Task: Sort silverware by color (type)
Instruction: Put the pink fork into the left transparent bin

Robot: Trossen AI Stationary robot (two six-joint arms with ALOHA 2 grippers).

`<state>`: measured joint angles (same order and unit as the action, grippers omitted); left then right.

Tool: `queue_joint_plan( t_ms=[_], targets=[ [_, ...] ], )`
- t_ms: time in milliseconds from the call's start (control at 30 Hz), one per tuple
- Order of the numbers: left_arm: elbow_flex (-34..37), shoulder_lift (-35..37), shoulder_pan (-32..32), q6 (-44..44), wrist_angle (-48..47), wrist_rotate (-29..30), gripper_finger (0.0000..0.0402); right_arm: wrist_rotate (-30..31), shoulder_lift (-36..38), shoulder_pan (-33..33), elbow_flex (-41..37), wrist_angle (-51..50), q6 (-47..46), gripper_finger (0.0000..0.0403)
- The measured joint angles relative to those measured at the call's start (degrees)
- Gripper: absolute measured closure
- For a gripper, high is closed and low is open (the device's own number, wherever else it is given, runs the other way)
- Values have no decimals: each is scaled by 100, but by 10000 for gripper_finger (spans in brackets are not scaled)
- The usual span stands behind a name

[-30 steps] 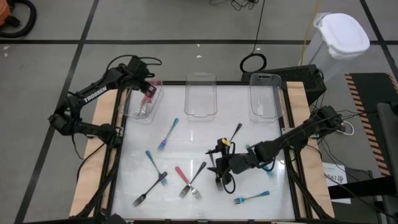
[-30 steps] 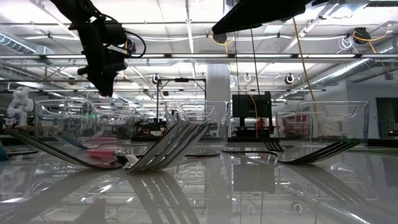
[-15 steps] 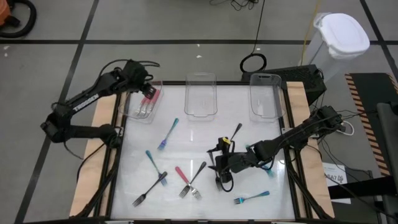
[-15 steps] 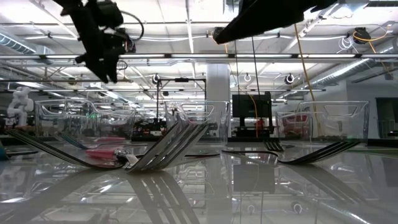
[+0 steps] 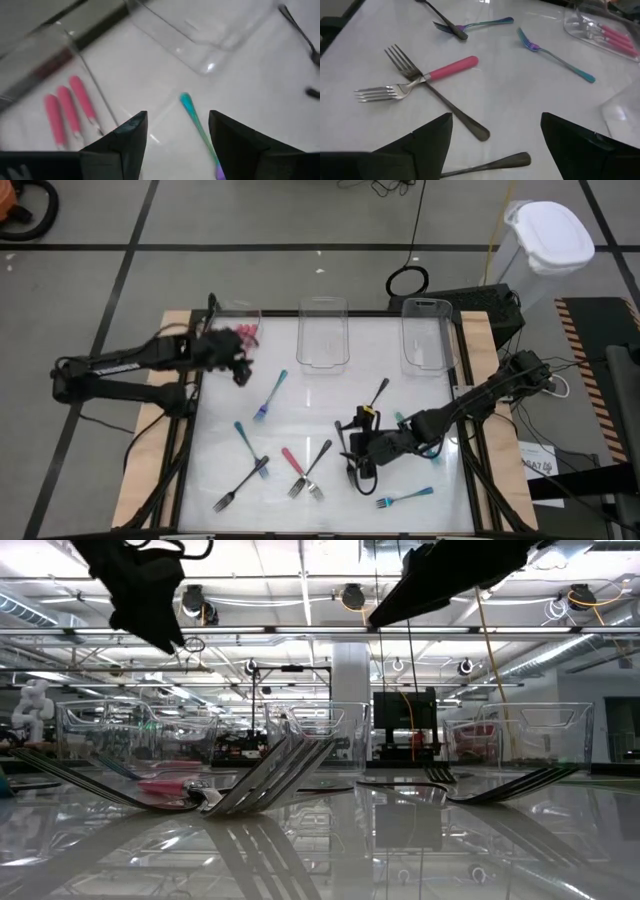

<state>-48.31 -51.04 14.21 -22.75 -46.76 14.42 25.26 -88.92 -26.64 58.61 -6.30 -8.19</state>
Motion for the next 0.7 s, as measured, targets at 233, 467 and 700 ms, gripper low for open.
queue_joint_plan(
  t_ms=[233,467,700],
  targets=[
    [786,-21,-1660,-1255,506,994,192,-1,-171,-87,0,160,-315,103],
    [861,-401,-3035,-1839,1286,1859,192,-302,-755,-122,0,664,-283,103],
    [856,-1185,-3998,-1897,2463,2227,192,-910,-1238,-124,0,1445,-303,103]
  ],
)
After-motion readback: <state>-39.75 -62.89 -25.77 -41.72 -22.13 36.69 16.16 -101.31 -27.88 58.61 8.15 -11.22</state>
